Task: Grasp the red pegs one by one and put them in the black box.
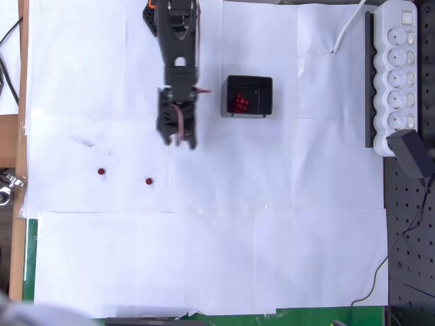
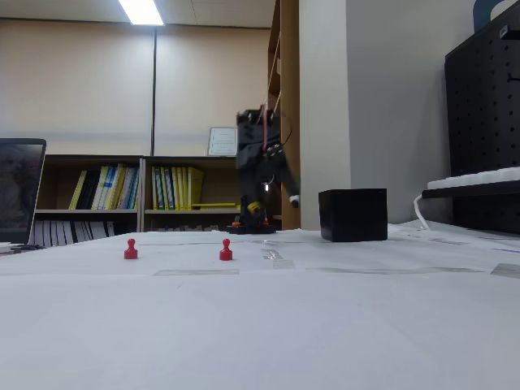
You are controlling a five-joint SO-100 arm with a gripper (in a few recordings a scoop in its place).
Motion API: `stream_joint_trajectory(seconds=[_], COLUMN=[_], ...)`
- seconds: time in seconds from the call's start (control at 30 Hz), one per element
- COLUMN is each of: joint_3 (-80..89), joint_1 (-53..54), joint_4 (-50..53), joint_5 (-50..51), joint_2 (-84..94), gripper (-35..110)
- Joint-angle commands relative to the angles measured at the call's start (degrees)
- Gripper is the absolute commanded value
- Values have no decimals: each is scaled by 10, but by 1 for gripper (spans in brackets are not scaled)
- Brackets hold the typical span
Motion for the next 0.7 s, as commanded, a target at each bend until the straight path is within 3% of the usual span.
stream_joint_trajectory(seconds=[0.0,0.23,0.67], joint_3=[10,-6,-1], joint_1=[30,59,69], joint_4=[-94,-233,-361], joint_5=[12,59,88], joint_2=[33,120,199], gripper=[23,23,23])
